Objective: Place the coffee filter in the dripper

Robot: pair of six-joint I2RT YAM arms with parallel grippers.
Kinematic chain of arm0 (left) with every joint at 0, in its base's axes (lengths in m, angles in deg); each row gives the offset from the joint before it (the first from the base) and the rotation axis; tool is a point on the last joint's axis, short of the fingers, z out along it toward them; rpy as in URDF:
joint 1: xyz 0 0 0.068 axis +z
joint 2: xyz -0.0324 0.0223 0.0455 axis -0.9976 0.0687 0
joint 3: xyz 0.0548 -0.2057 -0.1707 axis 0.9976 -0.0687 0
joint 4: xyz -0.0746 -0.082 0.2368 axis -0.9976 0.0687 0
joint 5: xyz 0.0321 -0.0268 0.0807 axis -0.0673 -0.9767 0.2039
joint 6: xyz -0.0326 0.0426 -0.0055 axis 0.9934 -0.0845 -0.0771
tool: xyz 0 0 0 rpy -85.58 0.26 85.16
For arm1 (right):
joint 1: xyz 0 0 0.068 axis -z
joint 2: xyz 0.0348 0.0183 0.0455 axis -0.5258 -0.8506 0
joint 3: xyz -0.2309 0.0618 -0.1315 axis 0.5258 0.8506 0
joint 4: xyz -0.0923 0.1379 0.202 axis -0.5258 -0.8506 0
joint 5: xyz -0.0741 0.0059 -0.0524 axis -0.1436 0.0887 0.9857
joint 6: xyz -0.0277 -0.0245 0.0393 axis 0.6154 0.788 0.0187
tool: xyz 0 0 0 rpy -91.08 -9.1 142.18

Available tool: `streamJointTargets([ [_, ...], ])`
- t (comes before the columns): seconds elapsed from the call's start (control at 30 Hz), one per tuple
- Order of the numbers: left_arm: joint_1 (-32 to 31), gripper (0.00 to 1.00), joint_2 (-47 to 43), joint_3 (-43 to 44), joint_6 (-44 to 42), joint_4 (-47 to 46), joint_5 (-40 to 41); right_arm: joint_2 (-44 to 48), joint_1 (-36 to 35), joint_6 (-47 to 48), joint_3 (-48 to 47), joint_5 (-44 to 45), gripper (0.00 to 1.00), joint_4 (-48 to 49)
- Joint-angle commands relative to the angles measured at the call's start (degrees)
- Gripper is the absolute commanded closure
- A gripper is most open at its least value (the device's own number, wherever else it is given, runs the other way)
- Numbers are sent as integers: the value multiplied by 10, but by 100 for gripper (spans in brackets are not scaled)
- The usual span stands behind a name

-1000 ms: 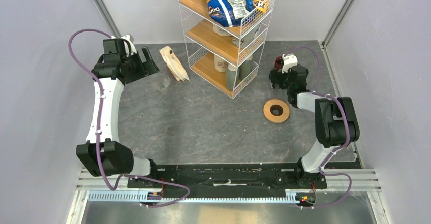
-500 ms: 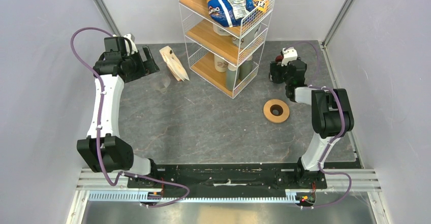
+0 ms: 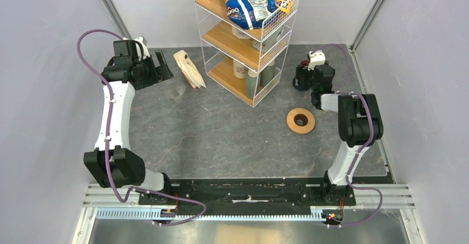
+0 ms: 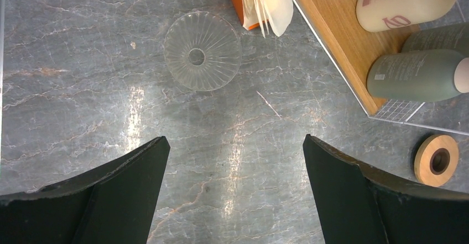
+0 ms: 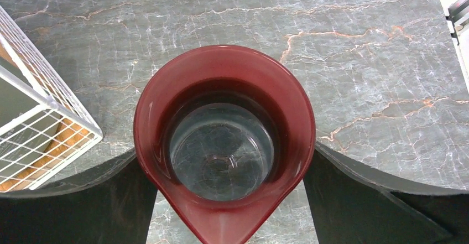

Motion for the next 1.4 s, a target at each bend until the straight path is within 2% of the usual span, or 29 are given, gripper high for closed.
streamJointTargets([
  [0.0,3,0,-15,5,-19,-11,5,-3,4,8,-21,-1,8,39],
  [0.13,2,0,-18,5,-19,-12,6,8,7,11,-14,-12,12,44],
  [0.33,2,0,-20,5,-21,-11,4,30,10,10,-1,-34,24,42],
  [0.77,2,0,-25,0,-20,-12,-6,156,31,18,81,-97,33,14],
  [0.97,2,0,-27,2,-17,-12,-21,299,33,41,149,-172,34,-56],
  [1.2,2,0,-39,-14,7,-17,-40,489,29,38,204,-314,36,-222],
  [1.3,2,0,-41,-24,28,-16,-55,550,16,45,228,-363,38,-263],
  [1.37,3,0,-45,-30,41,-17,-67,578,-25,50,239,-374,40,-286],
])
